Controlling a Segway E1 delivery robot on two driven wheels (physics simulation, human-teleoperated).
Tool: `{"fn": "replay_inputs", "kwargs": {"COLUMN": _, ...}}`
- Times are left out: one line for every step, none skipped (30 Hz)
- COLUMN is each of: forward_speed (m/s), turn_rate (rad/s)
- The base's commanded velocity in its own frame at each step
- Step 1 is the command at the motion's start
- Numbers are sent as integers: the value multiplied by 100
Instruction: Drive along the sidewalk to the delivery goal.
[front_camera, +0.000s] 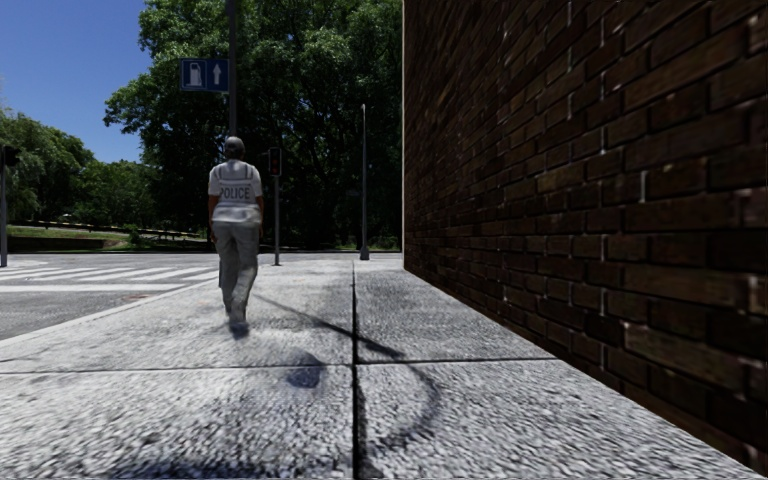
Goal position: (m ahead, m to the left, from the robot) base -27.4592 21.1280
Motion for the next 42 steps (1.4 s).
{"fn": "replay_inputs", "kwargs": {"forward_speed": 112, "turn_rate": 0}}
{"fn": "replay_inputs", "kwargs": {"forward_speed": 113, "turn_rate": 0}}
{"fn": "replay_inputs", "kwargs": {"forward_speed": 113, "turn_rate": 0}}
{"fn": "replay_inputs", "kwargs": {"forward_speed": 113, "turn_rate": 0}}
{"fn": "replay_inputs", "kwargs": {"forward_speed": 113, "turn_rate": 0}}
{"fn": "replay_inputs", "kwargs": {"forward_speed": 113, "turn_rate": 0}}
{"fn": "replay_inputs", "kwargs": {"forward_speed": 113, "turn_rate": 0}}
{"fn": "replay_inputs", "kwargs": {"forward_speed": 113, "turn_rate": 0}}
{"fn": "replay_inputs", "kwargs": {"forward_speed": 113, "turn_rate": 0}}
{"fn": "replay_inputs", "kwargs": {"forward_speed": 112, "turn_rate": 0}}
{"fn": "replay_inputs", "kwargs": {"forward_speed": 112, "turn_rate": 0}}
{"fn": "replay_inputs", "kwargs": {"forward_speed": 112, "turn_rate": 0}}
{"fn": "replay_inputs", "kwargs": {"forward_speed": 111, "turn_rate": 0}}
{"fn": "replay_inputs", "kwargs": {"forward_speed": 110, "turn_rate": 0}}
{"fn": "replay_inputs", "kwargs": {"forward_speed": 110, "turn_rate": 0}}
{"fn": "replay_inputs", "kwargs": {"forward_speed": 110, "turn_rate": 0}}
{"fn": "replay_inputs", "kwargs": {"forward_speed": 110, "turn_rate": 0}}
{"fn": "replay_inputs", "kwargs": {"forward_speed": 109, "turn_rate": 0}}
{"fn": "replay_inputs", "kwargs": {"forward_speed": 109, "turn_rate": 0}}
{"fn": "replay_inputs", "kwargs": {"forward_speed": 109, "turn_rate": 0}}
{"fn": "replay_inputs", "kwargs": {"forward_speed": 109, "turn_rate": 0}}
{"fn": "replay_inputs", "kwargs": {"forward_speed": 109, "turn_rate": 0}}
{"fn": "replay_inputs", "kwargs": {"forward_speed": 109, "turn_rate": 0}}
{"fn": "replay_inputs", "kwargs": {"forward_speed": 109, "turn_rate": 0}}
{"fn": "replay_inputs", "kwargs": {"forward_speed": 109, "turn_rate": 0}}
{"fn": "replay_inputs", "kwargs": {"forward_speed": 109, "turn_rate": 0}}
{"fn": "replay_inputs", "kwargs": {"forward_speed": 109, "turn_rate": 0}}
{"fn": "replay_inputs", "kwargs": {"forward_speed": 109, "turn_rate": 0}}
{"fn": "replay_inputs", "kwargs": {"forward_speed": 109, "turn_rate": 0}}
{"fn": "replay_inputs", "kwargs": {"forward_speed": 109, "turn_rate": 0}}
{"fn": "replay_inputs", "kwargs": {"forward_speed": 109, "turn_rate": 0}}
{"fn": "replay_inputs", "kwargs": {"forward_speed": 109, "turn_rate": 0}}
{"fn": "replay_inputs", "kwargs": {"forward_speed": 109, "turn_rate": 0}}
{"fn": "replay_inputs", "kwargs": {"forward_speed": 109, "turn_rate": 0}}
{"fn": "replay_inputs", "kwargs": {"forward_speed": 109, "turn_rate": 0}}
{"fn": "replay_inputs", "kwargs": {"forward_speed": 109, "turn_rate": 0}}
{"fn": "replay_inputs", "kwargs": {"forward_speed": 109, "turn_rate": 0}}
{"fn": "replay_inputs", "kwargs": {"forward_speed": 110, "turn_rate": 0}}
{"fn": "replay_inputs", "kwargs": {"forward_speed": 114, "turn_rate": 0}}
{"fn": "replay_inputs", "kwargs": {"forward_speed": 114, "turn_rate": 0}}
{"fn": "replay_inputs", "kwargs": {"forward_speed": 121, "turn_rate": 0}}
{"fn": "replay_inputs", "kwargs": {"forward_speed": 124, "turn_rate": 0}}
